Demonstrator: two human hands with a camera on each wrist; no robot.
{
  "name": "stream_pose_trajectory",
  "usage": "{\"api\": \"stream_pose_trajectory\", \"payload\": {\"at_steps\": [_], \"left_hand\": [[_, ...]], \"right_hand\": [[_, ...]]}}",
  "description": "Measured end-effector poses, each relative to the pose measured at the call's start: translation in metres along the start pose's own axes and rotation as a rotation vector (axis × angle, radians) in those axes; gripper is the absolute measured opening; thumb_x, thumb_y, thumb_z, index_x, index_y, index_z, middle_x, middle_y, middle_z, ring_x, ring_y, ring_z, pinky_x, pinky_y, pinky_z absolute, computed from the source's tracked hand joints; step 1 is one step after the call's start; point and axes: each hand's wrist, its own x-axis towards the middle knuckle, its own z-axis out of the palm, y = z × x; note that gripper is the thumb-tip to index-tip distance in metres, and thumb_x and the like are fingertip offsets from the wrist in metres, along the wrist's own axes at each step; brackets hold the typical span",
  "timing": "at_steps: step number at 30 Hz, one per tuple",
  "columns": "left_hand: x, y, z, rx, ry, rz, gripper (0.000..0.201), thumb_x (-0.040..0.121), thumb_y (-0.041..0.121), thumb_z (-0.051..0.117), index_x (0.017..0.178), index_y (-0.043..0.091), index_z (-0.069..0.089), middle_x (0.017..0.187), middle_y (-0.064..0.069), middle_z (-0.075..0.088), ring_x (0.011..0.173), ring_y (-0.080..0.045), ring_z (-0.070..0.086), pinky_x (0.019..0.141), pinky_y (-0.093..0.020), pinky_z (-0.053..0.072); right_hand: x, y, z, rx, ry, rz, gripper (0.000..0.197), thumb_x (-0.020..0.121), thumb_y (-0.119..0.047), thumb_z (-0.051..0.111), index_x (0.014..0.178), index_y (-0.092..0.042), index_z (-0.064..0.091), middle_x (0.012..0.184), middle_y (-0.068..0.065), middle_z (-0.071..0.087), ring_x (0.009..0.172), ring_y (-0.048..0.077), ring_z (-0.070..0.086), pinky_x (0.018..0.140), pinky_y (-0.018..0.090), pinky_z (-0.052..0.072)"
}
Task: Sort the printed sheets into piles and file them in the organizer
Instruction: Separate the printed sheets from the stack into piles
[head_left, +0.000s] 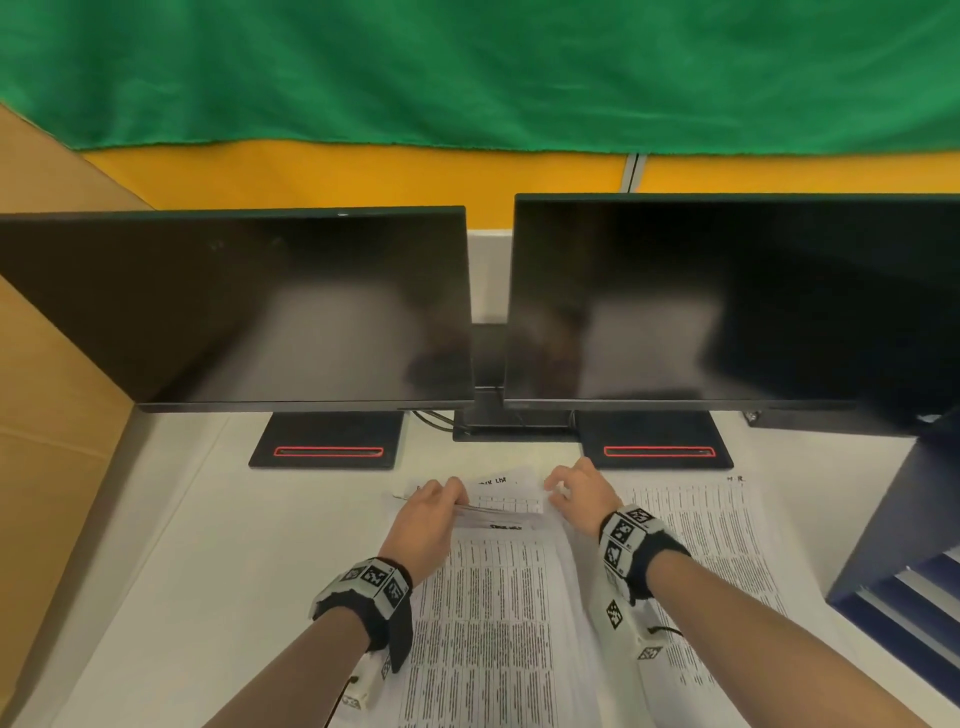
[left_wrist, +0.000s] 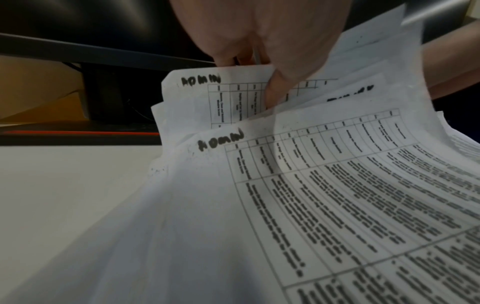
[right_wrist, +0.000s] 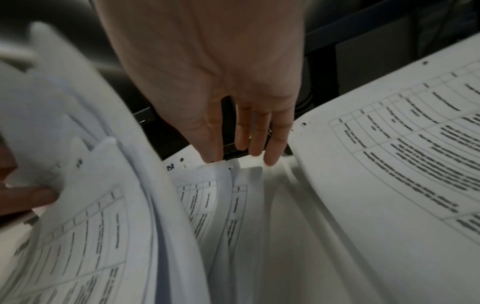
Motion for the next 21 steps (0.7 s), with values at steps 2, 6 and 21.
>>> {"api": "stream_pose_trajectory", "payload": {"at_steps": [2,6,21], "left_hand": [[-0.002,-0.002,0.000,-0.017,0.011,0.003,0.034,0.088,0.001,0.050,0.110,0.026,0.043,0.098,0.004,0.052,0.085,-0.011,0.051,0.072,-0.018,0.042],[-0.004,-0.002,0.001,0.036,0.043,0.104,0.024,0.088,0.001,0.052,0.099,0.022,0.055,0.092,0.004,0.060,0.089,-0.009,0.045,0.073,-0.019,0.041],[-0.003,0.000,0.008,0.105,0.011,0.150,0.013,0.083,0.009,0.054,0.088,0.021,0.055,0.097,0.007,0.064,0.100,-0.014,0.054,0.104,-0.033,0.031]], "right_hand": [[0.004,0.000,0.003,-0.066,0.031,-0.011,0.019,0.090,-0.021,0.055,0.108,-0.019,0.060,0.116,0.003,0.043,0.108,0.019,0.049,0.094,0.030,0.044],[0.004,-0.001,0.005,-0.118,0.027,-0.034,0.010,0.087,-0.023,0.059,0.096,-0.019,0.058,0.113,0.001,0.045,0.109,0.017,0.046,0.093,0.034,0.046],[-0.033,-0.013,-0.014,0.676,-0.397,-0.043,0.012,0.088,-0.025,0.064,0.080,-0.017,0.065,0.074,-0.003,0.072,0.071,0.011,0.066,0.079,0.027,0.052]]}}
